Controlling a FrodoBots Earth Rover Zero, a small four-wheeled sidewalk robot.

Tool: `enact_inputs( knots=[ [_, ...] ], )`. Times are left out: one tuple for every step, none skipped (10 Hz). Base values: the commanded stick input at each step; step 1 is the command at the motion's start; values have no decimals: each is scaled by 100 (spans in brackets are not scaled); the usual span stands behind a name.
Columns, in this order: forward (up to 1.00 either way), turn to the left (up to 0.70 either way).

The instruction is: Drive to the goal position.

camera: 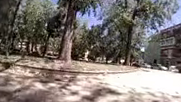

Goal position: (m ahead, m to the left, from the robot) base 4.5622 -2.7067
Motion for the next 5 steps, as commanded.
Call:
enact_inputs(
  knots=[
    [85, -34],
    [85, -34],
    [85, -34],
    [85, -34],
    [85, -34]
  ],
)
